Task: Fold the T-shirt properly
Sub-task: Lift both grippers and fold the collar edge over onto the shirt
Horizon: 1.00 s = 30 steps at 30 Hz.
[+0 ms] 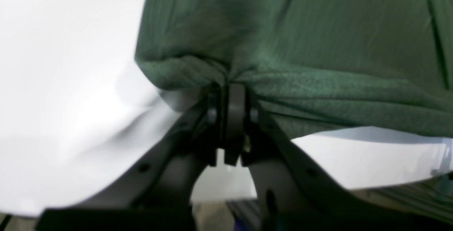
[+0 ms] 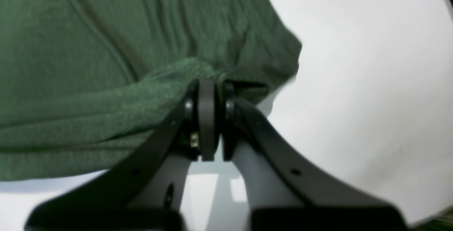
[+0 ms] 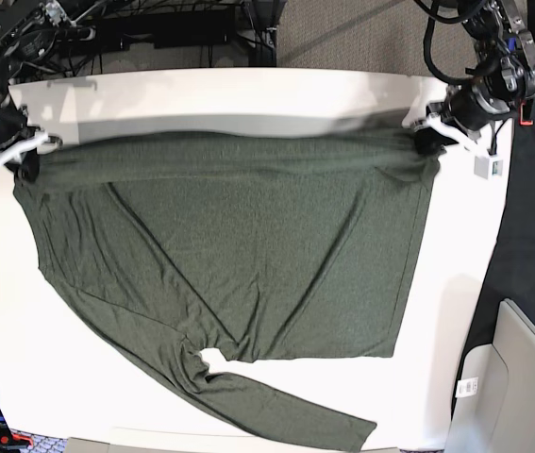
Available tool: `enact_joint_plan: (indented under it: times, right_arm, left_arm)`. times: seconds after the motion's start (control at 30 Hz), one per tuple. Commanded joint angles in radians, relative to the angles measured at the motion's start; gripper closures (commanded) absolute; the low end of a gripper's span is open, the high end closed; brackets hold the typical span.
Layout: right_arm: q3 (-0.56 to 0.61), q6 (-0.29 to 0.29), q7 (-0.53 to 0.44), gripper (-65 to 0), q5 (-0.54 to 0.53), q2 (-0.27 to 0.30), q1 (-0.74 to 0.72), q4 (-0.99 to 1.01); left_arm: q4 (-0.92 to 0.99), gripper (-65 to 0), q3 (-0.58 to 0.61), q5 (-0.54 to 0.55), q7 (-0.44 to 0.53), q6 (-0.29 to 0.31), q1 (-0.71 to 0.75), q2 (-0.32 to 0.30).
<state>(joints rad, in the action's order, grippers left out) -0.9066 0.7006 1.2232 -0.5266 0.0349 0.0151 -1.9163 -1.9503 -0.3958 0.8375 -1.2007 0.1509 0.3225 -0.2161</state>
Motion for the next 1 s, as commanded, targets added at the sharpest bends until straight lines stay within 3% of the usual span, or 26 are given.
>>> enact_joint_plan:
  times: [0.0, 0.23, 0.33, 0.83, 0.97]
  right_arm:
    - [-0.003, -0.002, -0.023, -0.6, -0.005, 0.018, -0.027, 0.007]
    - [-0.003, -0.002, -0.03, -0.6, 0.052, 0.018, -0.154, 0.166]
    - [-0.001, -0.002, -0.089, -0.6, 0.075, 0.018, -0.192, 0.242]
    - [-0.007, -0.002, -0.25, -0.7, 0.078, 0.007, -0.318, 0.49]
    - [-0.009, -0.002, -0.305, -0.9, 0.078, -0.002, -0.332, 0.53]
  left_arm:
    - [-0.016, -0.1, -0.01, -0.002, 0.012, 0.0, -0.016, -0.012]
    - [-0.007, -0.1, -0.001, -0.002, 0.012, 0.0, -0.155, -0.003]
    - [0.013, -0.1, -0.001, -0.004, 0.012, 0.0, -0.217, 0.017]
    - [0.355, -0.1, 0.001, -0.005, 0.028, 0.0, -0.437, 0.045]
    - [0.437, -0.1, 0.001, -0.005, 0.088, 0.0, -0.463, 0.045]
